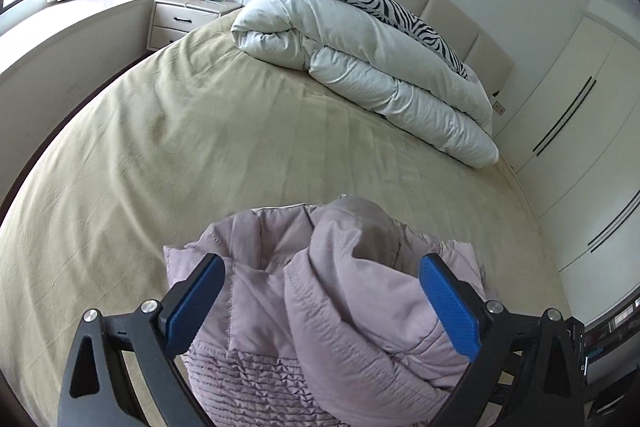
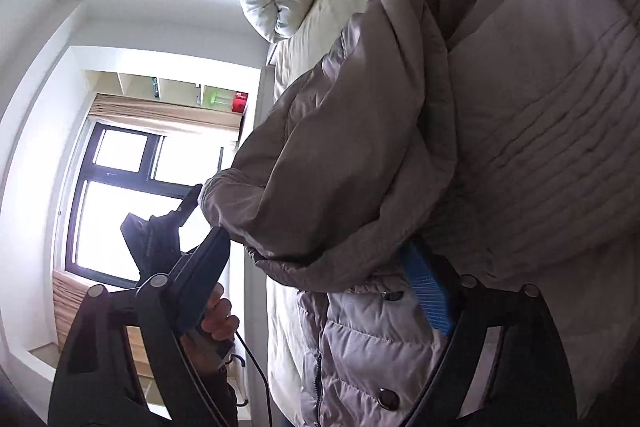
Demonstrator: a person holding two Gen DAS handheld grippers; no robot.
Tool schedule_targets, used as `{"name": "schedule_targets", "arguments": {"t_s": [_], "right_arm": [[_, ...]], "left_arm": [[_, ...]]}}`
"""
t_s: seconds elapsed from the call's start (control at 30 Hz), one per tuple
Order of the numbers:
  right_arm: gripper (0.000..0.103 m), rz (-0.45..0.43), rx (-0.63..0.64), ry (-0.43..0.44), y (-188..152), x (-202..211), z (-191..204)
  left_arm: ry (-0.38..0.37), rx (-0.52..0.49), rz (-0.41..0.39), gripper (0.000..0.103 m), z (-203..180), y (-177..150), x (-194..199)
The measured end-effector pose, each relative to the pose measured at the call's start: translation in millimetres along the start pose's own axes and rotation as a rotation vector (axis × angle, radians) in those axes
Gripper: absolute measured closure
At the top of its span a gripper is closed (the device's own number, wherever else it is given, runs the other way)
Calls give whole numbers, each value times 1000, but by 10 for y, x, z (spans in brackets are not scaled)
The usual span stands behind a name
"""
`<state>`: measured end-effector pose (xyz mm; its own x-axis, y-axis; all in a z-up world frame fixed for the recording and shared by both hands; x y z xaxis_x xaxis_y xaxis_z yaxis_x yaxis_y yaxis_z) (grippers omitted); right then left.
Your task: Fold large clothes
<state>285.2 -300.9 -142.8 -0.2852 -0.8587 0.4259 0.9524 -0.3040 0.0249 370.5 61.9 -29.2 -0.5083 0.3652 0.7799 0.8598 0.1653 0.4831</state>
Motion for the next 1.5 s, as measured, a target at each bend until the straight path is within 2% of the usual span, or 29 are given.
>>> {"name": "schedule_targets", "arguments": {"t_s": [0.03, 0.07, 0.1, 0.13, 0.17, 0.2, 0.23, 0.3, 0.43, 0.5, 0.6, 0.63, 0.7, 0.73, 0.8, 0.87, 0.93, 1.03, 1.13, 1.23, 1.3, 1.37, 1.43, 1.5], "right_arm": [[25, 7, -10, 1, 43, -83, -14], [37, 14, -15, 2, 70, -152, -19], [54, 15, -19, -13, 108, -204, -27], [63, 13, -22, -34, 149, -241, -32], [74, 7, -23, -54, 200, -258, -30], [77, -6, -17, -75, 231, -242, -23], [79, -23, -2, -96, 246, -195, 3], [86, -67, 42, -127, 255, -12, 84], [89, -164, 137, -172, 168, 453, 278], [90, -198, 162, -191, 105, 651, 289], [90, -216, 133, -198, 4, 836, 98], [91, -217, 119, -228, -11, 852, -15], [92, -196, 101, -339, -2, 808, -252], [92, -180, 69, -370, -3, 792, -449], [92, -165, 32, -330, -46, 783, -708], [91, -214, 75, -349, -147, 867, -567], [91, -275, 140, -357, -240, 981, -302], [91, -344, 296, -378, -315, 1094, 203], [91, -282, 418, -390, -215, 905, 601], [91, -191, 433, -417, -37, 540, 679], [91, -151, 397, -486, 82, 289, 507], [91, -107, 351, -595, 149, 71, 236], [98, -91, 310, -597, 157, -22, -72], [101, -116, 362, -584, 109, -28, -208]], "left_arm": [[0, -42, 21, 3, -86, 11, -78], [10, -74, 64, 15, -161, 8, -206], [15, -89, 125, 30, -206, -13, -363], [16, -86, 190, 67, -226, -50, -516], [21, -76, 226, 81, -236, -100, -621], [22, -76, 230, 83, -249, -162, -676], [16, -78, 229, 90, -274, -218, -701], [-35, -62, 224, 92, -348, -341, -690], [-164, -9, 170, 93, -552, -606, -508], [-197, 9, 169, 93, -611, -757, -528], [-143, 18, 206, 92, -556, -915, -820], [-137, 45, 220, 91, -468, -946, -935], [-191, 93, 237, 91, -340, -959, -1065], [-190, 83, 245, 91, -346, -944, -1077], [-136, 8, 241, 91, -460, -915, -1024], [-110, -32, 231, 89, -526, -882, -942], [-103, -24, 199, 86, -529, -854, -836], [-52, -55, 174, 84, -529, -816, -804], [-38, -58, 179, 84, -490, -790, -866], [-37, -71, 195, 83, -454, -807, -933], [-43, -88, 199, 81, -431, -806, -992], [-71, -80, 206, 81, -369, -801, -1041], [-102, -64, 208, 80, -298, -780, -1106], [-131, -51, 208, 80, -241, -768, -1182]]}}
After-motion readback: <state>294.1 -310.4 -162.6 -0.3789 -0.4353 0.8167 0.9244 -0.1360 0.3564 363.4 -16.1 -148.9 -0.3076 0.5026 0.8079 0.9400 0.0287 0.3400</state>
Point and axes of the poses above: each gripper's, at about its wrist camera, not at the fingertips, and x roughly against the way its jaws point, z to its left, y to its top, the point moved 1 cm from there along -x, roughly the way its jaws point, and after that the axes turned 11 degrees about z, right-handed, at the moved point
